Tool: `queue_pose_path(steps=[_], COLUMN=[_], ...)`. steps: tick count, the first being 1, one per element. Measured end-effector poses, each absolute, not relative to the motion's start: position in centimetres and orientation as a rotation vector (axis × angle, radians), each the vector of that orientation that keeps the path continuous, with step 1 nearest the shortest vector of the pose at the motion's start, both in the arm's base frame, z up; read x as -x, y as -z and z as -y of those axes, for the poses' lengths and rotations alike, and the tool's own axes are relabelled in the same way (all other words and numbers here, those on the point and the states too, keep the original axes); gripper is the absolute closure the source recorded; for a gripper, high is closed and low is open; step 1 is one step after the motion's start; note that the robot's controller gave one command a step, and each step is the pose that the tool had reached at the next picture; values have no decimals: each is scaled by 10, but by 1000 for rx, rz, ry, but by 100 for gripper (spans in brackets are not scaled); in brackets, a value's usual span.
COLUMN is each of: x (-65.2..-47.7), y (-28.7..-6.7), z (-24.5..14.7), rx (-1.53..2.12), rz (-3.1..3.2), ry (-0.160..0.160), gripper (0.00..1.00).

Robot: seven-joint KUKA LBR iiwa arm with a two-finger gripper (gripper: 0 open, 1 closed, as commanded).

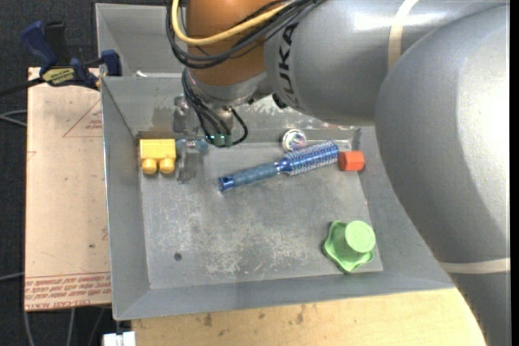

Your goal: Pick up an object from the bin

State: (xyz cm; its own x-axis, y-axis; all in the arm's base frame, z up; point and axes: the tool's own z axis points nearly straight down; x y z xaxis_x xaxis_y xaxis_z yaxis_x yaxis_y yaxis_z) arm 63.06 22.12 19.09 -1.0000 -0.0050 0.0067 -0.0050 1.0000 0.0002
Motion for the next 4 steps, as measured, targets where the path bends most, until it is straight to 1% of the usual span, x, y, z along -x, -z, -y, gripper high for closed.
queue_pose_path(steps=[1,2,3,4], x=[-592,-622,-622,-601], y=[-118,-68,-71,-213], z=[-120,-52,-57,-66], rx=[-91,-311,-318,-360], rz=[3133,3126,3129,3130], ry=[-7,-2,3,2], gripper=[0,0,100,100])
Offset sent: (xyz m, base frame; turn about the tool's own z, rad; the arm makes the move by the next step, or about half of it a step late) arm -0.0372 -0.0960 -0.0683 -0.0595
